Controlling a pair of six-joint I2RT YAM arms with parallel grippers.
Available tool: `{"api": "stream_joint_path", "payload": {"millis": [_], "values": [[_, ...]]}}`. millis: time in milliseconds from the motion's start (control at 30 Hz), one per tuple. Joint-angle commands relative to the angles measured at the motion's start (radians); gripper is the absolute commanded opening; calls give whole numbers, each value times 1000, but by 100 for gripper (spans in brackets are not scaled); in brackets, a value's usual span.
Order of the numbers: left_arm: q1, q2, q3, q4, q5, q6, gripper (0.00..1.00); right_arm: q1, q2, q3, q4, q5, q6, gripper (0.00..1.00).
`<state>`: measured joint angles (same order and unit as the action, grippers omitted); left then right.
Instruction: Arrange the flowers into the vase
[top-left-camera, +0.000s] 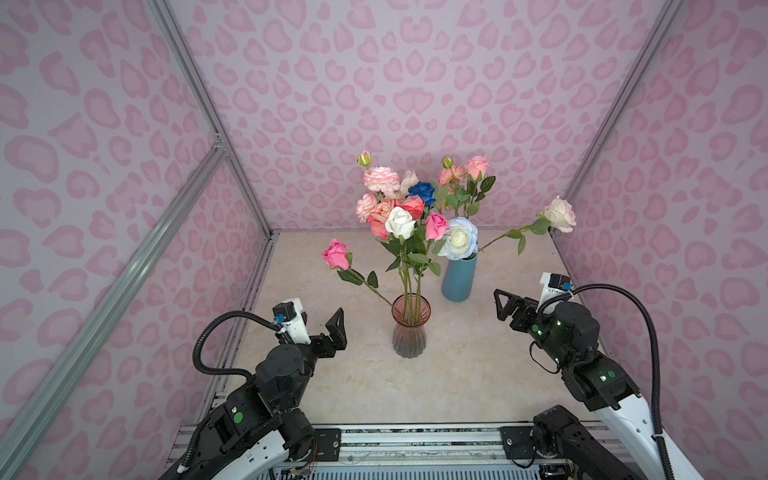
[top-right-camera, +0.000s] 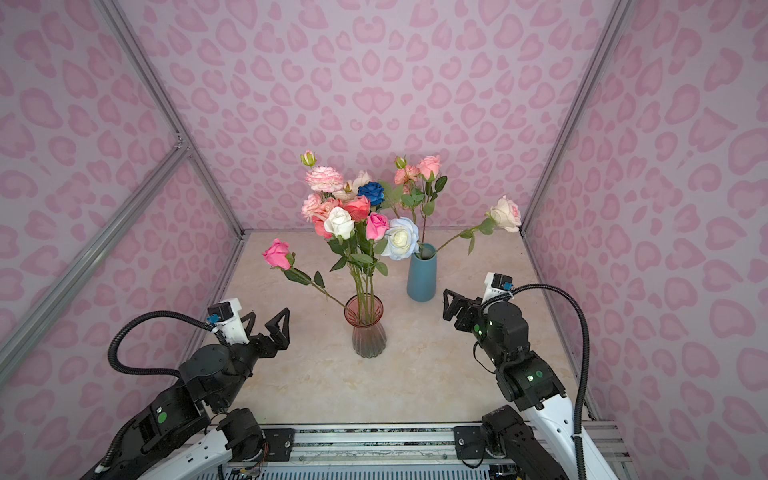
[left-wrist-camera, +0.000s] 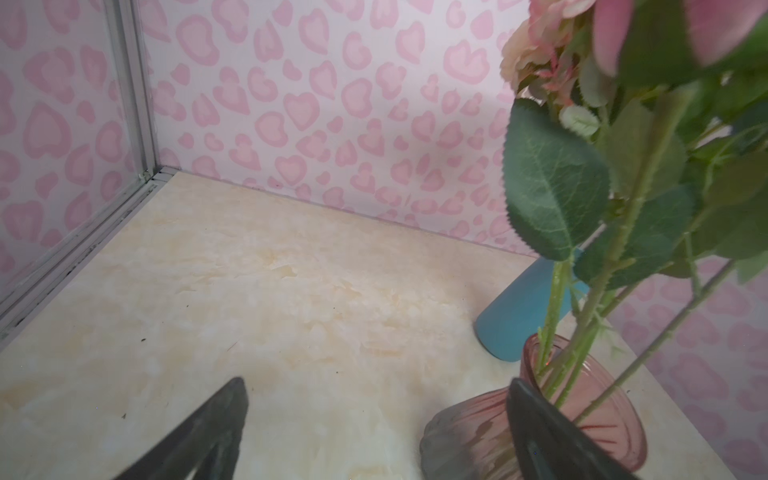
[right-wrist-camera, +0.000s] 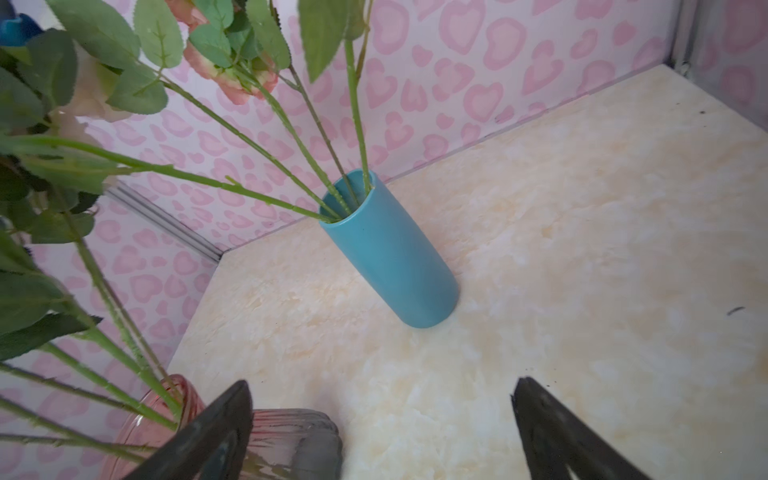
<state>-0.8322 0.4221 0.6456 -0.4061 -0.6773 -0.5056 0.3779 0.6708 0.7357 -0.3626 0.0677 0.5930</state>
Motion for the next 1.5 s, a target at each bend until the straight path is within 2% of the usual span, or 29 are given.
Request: {"api": "stream_joint_path", "payload": {"millis": [0, 100, 267, 333, 367, 400, 433, 500, 567, 633, 767, 867, 933, 1033, 1167, 1267, 1333, 1400, 1467], "values": [[1, 53, 2, -22, -173, -68, 98, 1, 33, 25, -65, 162, 68, 98], [0, 80, -4, -32, -253, -114, 98, 1, 1, 11, -16, 188, 47, 98], [2, 82, -72, 132, -184, 51, 98, 3, -68, -59, 63, 322, -9, 98], [2, 100, -91, 218, -122, 190, 98, 3, -82, -105, 122, 261, -90, 98], [4, 119, -105, 268, -50, 309, 98, 3, -82, -137, 160, 189, -147, 98], [5, 141, -109, 289, -8, 368, 98, 5, -79, -162, 180, 129, -186, 98], [5, 166, -108, 290, -33, 338, 98, 10, -75, -186, 197, 94, -215, 98], [17, 182, -129, 324, -32, 365, 98, 26, -67, -222, 205, 116, -208, 98], [42, 163, -215, 469, 10, 500, 98, 34, -64, -267, 238, 137, -219, 98], [113, 159, -296, 607, 20, 551, 98, 36, -74, -315, 299, 116, -271, 98], [355, 245, -376, 764, 161, 542, 97, 36, -135, -418, 436, 36, -428, 98], [497, 362, -436, 950, 199, 543, 98, 36, -201, -489, 498, 9, -455, 98], [586, 437, -455, 1044, 309, 527, 97, 36, -266, -538, 528, -12, -480, 98], [691, 590, -488, 1229, 386, 484, 98, 34, -367, -583, 514, 20, -492, 98], [747, 783, -475, 1403, 465, 509, 98, 34, -415, -588, 467, 12, -539, 98], [768, 846, -438, 1420, 537, 514, 98, 35, -407, -590, 465, 5, -537, 98], [783, 935, -421, 1469, 561, 513, 98, 35, -388, -591, 471, -9, -537, 98], [787, 1056, -403, 1566, 538, 506, 98, 35, -365, -586, 483, -17, -523, 98], [802, 1037, -335, 1404, 524, 479, 98, 35, -347, -570, 477, -21, -512, 98]]}}
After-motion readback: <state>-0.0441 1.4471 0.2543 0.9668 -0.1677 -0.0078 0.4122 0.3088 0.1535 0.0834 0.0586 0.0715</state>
